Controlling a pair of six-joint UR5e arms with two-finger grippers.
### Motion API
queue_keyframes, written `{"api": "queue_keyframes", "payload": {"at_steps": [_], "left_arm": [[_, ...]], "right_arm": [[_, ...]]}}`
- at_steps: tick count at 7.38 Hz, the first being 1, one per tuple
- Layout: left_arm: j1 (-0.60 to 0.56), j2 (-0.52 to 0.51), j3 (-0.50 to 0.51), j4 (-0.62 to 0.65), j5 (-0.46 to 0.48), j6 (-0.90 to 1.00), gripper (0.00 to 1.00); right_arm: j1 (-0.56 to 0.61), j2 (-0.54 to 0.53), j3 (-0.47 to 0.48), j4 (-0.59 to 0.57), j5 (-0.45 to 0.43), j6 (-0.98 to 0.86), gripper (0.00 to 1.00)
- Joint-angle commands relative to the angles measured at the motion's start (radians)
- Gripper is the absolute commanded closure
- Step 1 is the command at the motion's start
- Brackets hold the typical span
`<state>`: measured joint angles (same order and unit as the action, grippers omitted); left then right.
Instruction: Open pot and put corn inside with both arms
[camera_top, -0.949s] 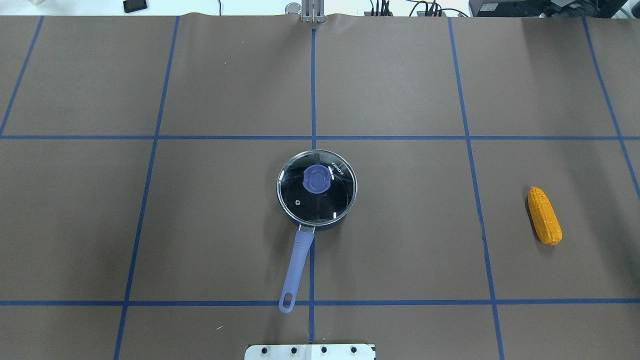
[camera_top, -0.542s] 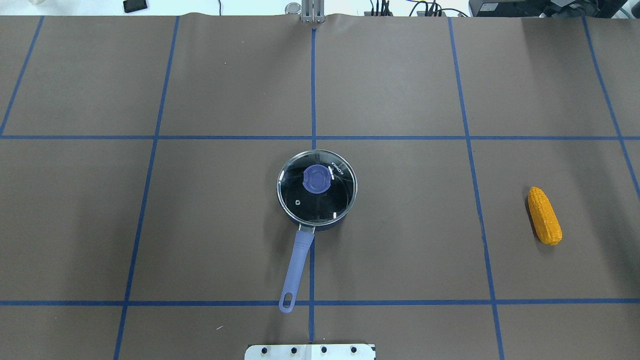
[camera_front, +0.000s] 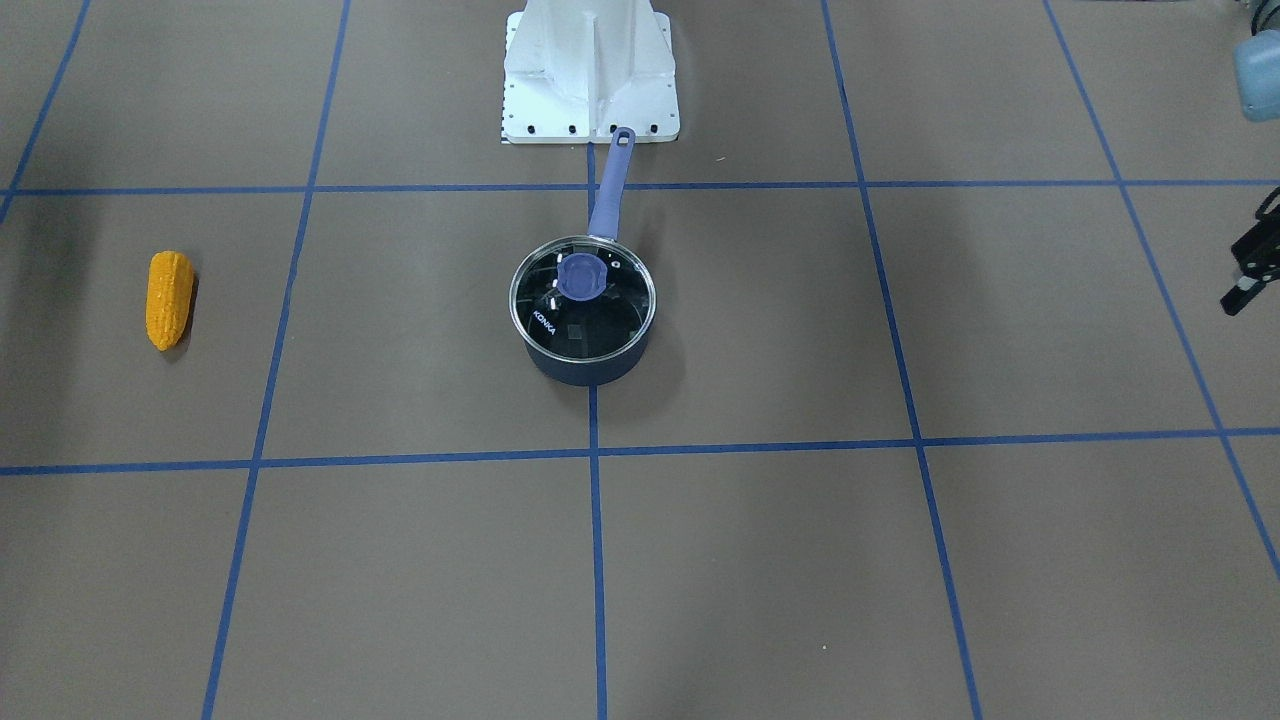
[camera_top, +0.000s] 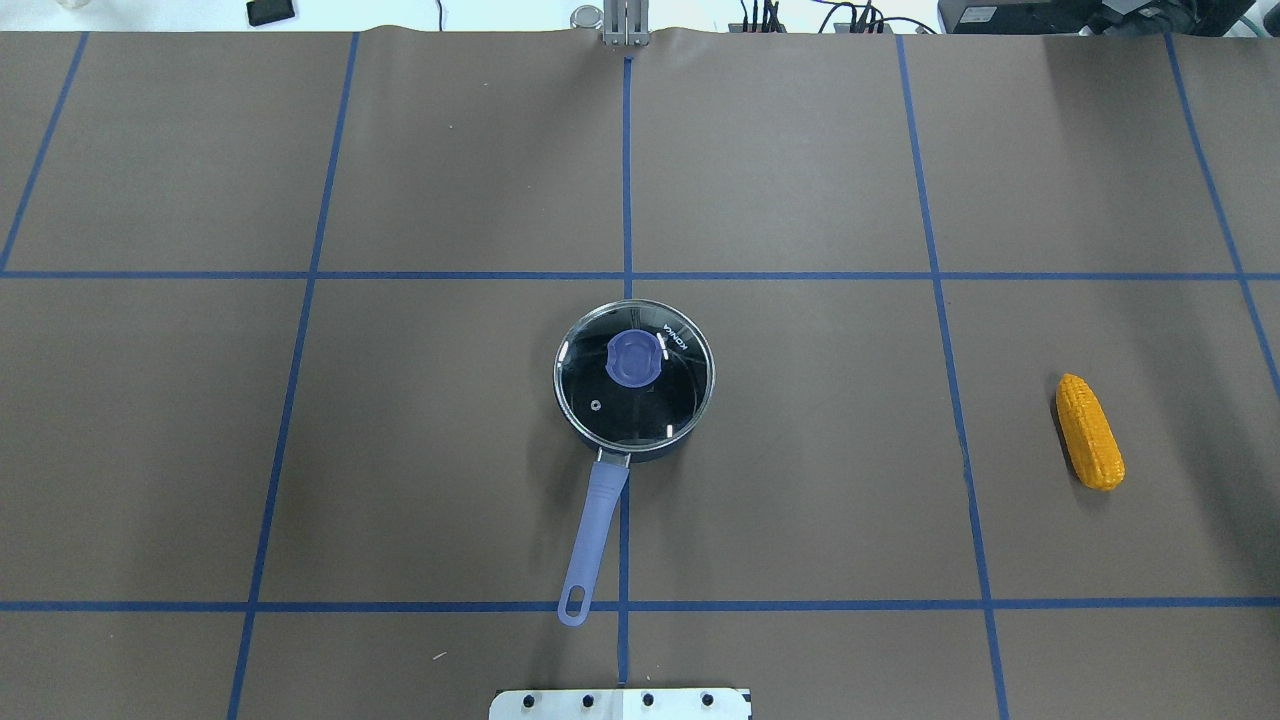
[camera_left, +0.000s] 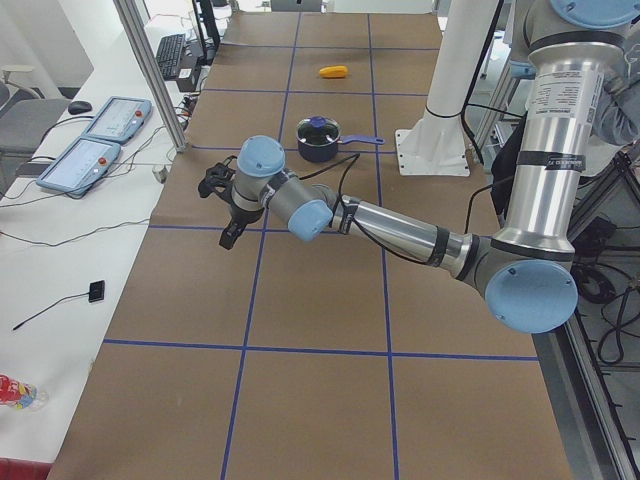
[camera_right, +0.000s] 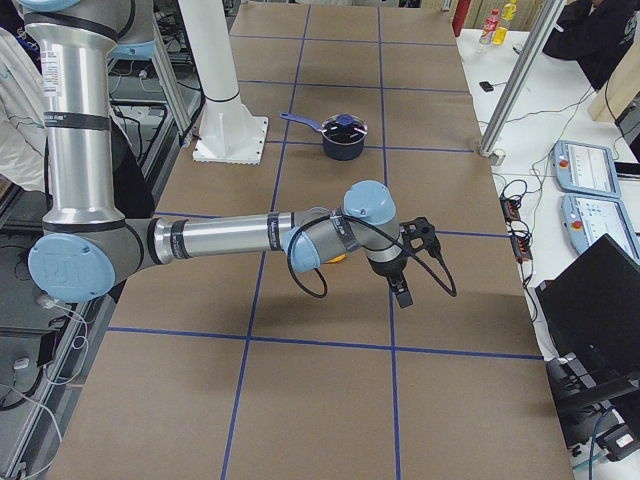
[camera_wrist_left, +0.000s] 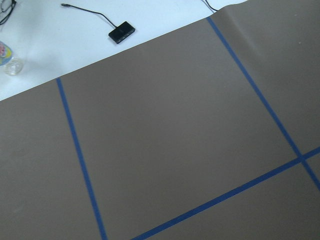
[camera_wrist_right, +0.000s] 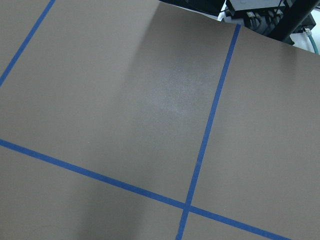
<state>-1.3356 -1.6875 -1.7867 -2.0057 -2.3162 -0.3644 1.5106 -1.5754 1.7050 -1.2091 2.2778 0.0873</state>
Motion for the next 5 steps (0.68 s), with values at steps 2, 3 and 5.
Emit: {"api": "queue_keyframes", "payload": {"at_steps": [2,3,5], "left_arm": [[0.376,-0.113,-0.077,0.001,0.229,-0.564,0.02],[0.472,-0.186,-0.077,0.051,0.277,-0.64,0.01],[0.62,-0.408,-0.091,0.357,0.399,-0.682,0.01]], "right_arm": [[-0.049,0.003,0.002,0.0,-0.001,0.046,0.0],[-0.049,0.003,0.002,0.002,-0.001,0.046,0.0],[-0.05,0.002,0.002,0.003,0.0,0.046,0.0]]}}
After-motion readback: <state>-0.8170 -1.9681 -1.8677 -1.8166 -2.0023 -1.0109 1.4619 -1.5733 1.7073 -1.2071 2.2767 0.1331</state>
